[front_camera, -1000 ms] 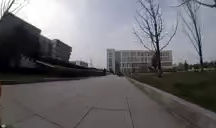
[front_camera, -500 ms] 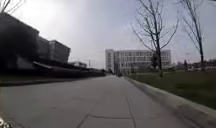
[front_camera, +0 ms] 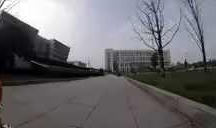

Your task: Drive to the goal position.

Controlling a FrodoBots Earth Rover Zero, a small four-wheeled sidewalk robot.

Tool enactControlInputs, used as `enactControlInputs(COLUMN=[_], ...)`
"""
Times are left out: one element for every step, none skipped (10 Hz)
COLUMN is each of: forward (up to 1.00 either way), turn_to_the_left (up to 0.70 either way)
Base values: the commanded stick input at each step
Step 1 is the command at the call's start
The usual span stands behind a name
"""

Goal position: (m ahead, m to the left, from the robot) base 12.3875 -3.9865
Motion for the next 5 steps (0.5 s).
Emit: enactControlInputs(forward=[0.70, 0.70, 0.70, 0.70, 0.70], turn_to_the_left=[0.00, 0.00, 0.00, 0.00, 0.00])
